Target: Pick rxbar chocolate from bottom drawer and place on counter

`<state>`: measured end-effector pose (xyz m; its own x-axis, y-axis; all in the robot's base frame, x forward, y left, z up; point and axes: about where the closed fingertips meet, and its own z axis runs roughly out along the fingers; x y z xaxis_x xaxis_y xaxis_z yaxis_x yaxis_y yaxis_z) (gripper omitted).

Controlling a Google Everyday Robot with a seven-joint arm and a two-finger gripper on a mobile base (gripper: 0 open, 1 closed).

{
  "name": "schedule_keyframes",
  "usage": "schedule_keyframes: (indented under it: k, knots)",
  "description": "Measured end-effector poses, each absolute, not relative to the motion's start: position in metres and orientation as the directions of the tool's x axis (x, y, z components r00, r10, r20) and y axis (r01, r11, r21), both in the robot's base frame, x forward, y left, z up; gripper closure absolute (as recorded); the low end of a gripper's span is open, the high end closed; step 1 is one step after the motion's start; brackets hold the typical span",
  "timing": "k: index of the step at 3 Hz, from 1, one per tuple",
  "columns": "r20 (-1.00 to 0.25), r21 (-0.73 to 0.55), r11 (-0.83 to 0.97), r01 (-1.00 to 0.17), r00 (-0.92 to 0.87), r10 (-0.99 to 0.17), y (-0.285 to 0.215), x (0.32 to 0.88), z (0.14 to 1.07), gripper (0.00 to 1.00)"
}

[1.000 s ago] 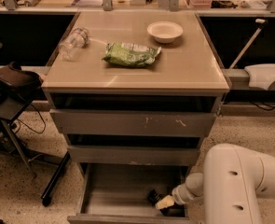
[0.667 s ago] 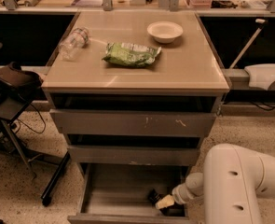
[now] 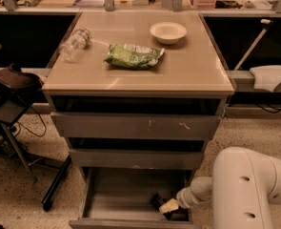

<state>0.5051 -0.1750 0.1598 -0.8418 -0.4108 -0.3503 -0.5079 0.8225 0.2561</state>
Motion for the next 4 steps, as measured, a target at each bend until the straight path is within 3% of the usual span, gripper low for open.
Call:
schedule_keyframes:
  k: [3,4]
  knots:
    - [-0.375,0.249,0.818,-0.519,-0.830,-0.413,-0.173,0.499,0.168,0.00]
    - [-0.481,0.171,0.795,-0.582,-0.754,-0.448,-0.172,0.501,0.209,0.00]
